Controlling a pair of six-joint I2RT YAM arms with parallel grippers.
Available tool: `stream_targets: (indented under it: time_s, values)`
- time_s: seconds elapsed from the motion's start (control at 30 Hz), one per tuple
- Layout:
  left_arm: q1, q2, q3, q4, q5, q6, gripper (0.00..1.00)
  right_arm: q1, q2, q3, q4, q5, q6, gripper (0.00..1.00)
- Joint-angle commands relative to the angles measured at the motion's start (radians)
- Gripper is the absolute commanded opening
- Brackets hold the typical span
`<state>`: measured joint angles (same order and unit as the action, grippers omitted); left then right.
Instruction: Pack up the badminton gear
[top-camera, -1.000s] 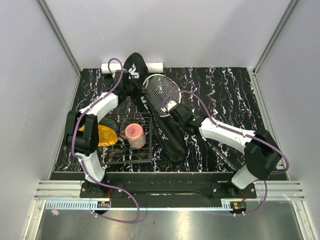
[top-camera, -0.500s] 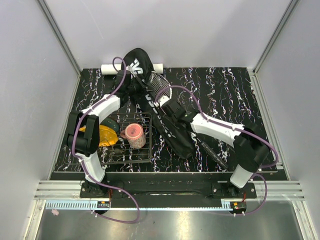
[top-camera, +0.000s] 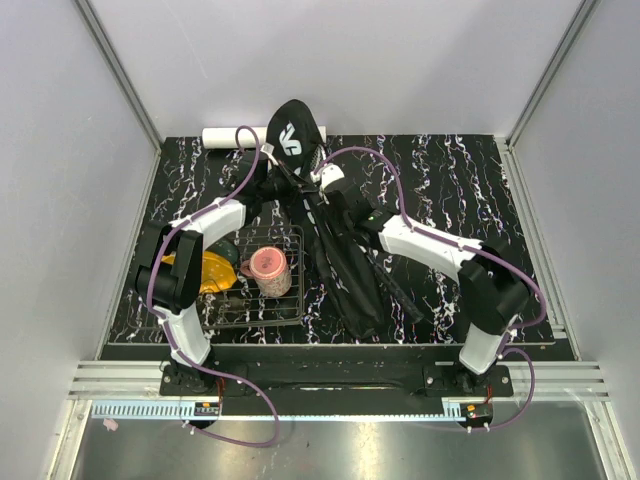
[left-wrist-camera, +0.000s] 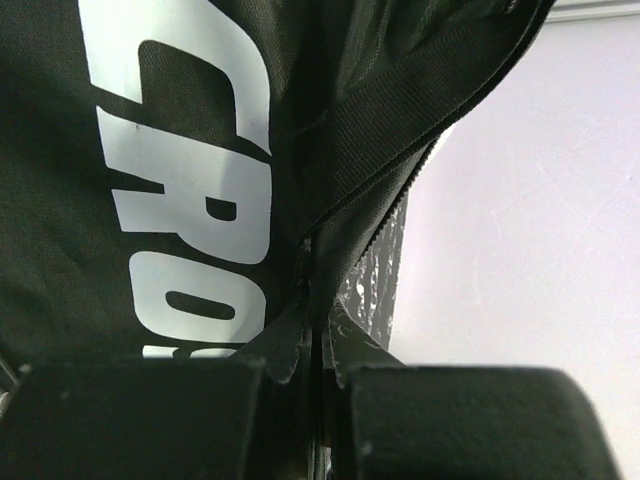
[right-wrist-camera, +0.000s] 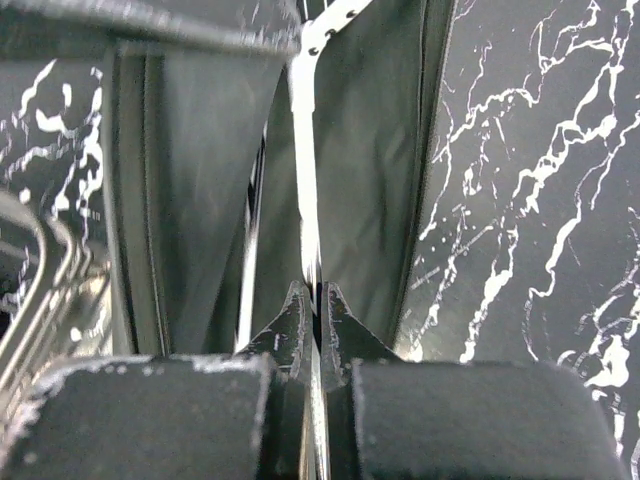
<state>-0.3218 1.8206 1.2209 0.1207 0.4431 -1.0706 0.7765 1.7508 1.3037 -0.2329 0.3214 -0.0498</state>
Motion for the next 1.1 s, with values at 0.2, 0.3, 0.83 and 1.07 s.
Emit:
stream_targets:
  time_s: [0.2,0.3,0.83,1.07]
  values:
    - [-0.046,-0.098,-0.078,0.226,0.172,-0.164,0.0,-0.056,0.156,0.086,0.462,0.108,0.274,0.0]
    - [-0.048,-0.093,-0.098,0.257,0.184,-0.178,0.0,-0.062,0.167,0.019,0.628,0.059,0.245,0.0]
    - [-0.045,-0.035,-0.031,0.198,0.224,-0.118,0.0,-0.216,-0.156,-0.072,-0.095,-0.51,0.212,0.69]
    - [-0.046,-0.049,-0.026,0.194,0.227,-0.117,0.0,-0.324,-0.192,-0.208,-0.117,-0.539,0.215,0.8]
